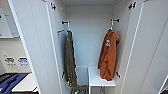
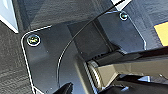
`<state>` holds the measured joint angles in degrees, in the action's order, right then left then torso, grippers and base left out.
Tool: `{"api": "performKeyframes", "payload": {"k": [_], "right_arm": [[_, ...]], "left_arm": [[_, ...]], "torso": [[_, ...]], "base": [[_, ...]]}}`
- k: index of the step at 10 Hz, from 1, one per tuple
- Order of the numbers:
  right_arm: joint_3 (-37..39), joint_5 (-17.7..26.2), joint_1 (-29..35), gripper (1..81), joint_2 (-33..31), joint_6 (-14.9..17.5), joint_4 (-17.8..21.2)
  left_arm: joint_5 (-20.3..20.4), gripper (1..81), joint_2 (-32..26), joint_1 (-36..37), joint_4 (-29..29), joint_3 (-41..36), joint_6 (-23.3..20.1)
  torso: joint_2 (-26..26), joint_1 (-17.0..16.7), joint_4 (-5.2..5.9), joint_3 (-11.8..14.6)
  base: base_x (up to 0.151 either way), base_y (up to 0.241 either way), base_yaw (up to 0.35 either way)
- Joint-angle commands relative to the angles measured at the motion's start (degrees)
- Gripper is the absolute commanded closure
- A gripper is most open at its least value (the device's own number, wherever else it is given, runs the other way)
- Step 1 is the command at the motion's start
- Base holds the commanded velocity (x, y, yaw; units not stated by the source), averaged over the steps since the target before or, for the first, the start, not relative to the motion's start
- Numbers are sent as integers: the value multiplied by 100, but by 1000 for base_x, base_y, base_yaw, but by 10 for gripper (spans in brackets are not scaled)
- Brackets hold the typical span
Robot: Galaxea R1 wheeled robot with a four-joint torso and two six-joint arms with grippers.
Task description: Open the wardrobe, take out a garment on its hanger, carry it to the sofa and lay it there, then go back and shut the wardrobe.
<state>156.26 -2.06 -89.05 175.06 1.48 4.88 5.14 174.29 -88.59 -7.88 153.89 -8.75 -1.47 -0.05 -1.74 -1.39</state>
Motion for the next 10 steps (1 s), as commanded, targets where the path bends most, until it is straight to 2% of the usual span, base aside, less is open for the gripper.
{"api": "performKeyframes", "payload": {"k": [1, 10], "right_arm": [[17, 294, 260, 10, 5, 2, 67], [9, 294, 243, 10, 5, 2, 75]], "left_arm": [[-277, 10, 1, 267, 49, -17, -30], [-277, 10, 9, 250, 32, -17, -39]], "torso": [[0, 5, 0, 0], [-6, 6, 0, 5]], "base": [[71, 0, 0], [96, 0, 0]]}}
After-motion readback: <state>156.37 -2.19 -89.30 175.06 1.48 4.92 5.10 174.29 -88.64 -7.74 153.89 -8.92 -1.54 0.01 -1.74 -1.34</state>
